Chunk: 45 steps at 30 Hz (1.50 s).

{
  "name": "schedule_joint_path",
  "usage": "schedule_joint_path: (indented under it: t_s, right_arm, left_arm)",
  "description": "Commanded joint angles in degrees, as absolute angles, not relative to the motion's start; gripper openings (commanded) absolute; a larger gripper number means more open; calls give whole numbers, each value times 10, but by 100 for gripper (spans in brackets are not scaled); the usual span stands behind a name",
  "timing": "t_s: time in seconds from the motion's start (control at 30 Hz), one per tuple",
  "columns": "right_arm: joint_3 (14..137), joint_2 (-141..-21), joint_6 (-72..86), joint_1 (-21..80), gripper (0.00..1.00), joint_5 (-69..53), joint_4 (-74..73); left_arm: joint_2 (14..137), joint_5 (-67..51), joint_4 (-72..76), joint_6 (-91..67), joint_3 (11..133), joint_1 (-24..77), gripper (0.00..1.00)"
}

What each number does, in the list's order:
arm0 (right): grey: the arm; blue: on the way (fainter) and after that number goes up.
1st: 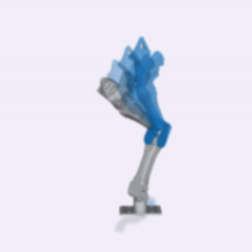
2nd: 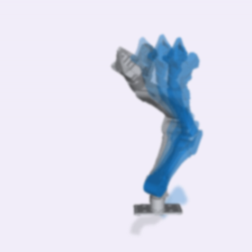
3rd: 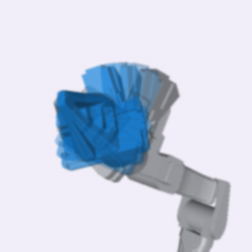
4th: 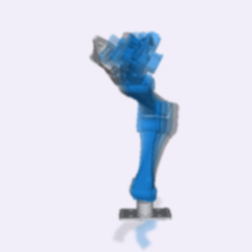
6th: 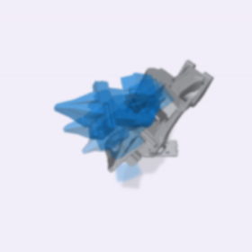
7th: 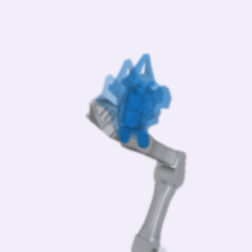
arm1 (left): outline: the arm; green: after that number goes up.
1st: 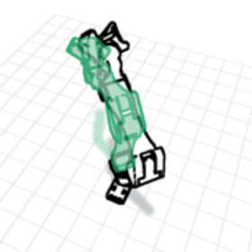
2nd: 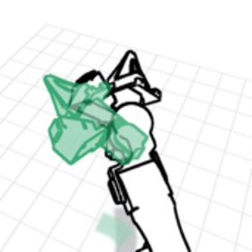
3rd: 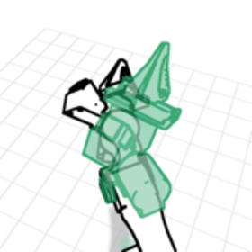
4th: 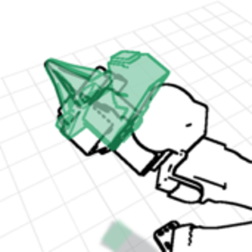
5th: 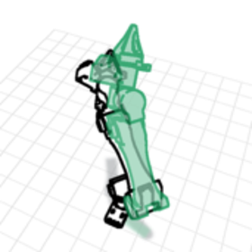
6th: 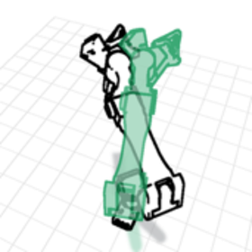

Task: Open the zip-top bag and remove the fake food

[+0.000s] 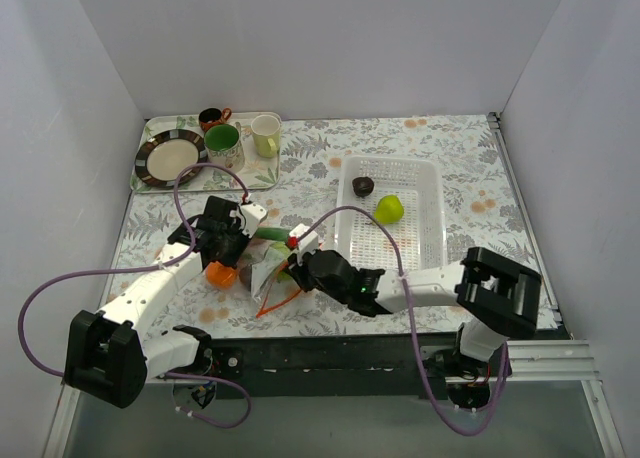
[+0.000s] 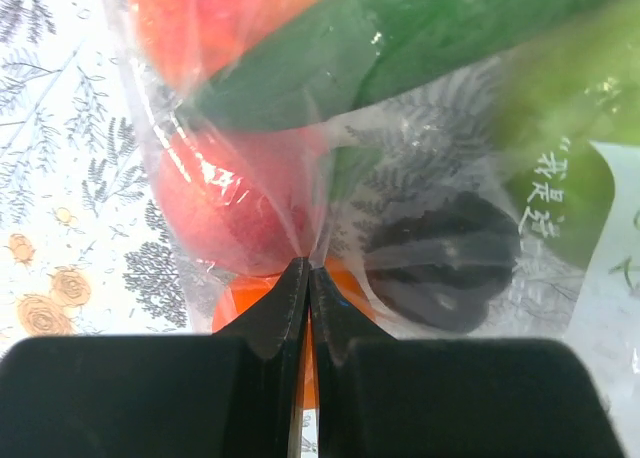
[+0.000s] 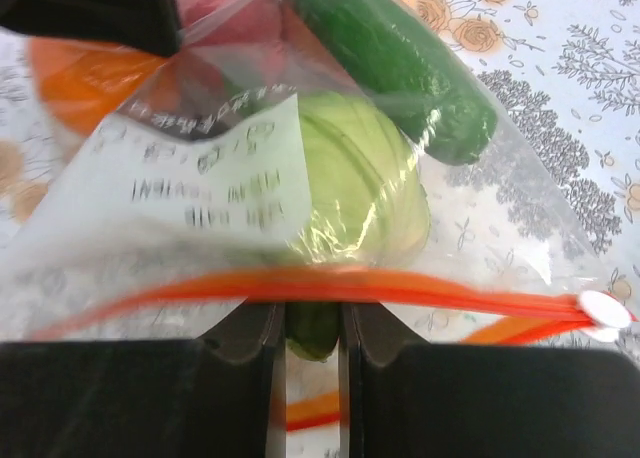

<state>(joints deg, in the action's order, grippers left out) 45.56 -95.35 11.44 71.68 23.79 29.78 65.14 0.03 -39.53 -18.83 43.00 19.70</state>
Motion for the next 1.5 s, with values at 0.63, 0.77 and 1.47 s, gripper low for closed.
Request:
schedule_joint_path:
  t_s: [0.63,0.77,1.47]
  right_arm:
    - [385,-466,150,693,20,460,1]
    - [418,-517,178,646,20,568,-95]
    - [513,-601,137,601,94,410,-144]
  left_arm:
    - [697,8,-376,-213,468,197,0]
    - [695,4,-381,-215,475,197,0]
    - [697,-13,-384,-221,469,197,0]
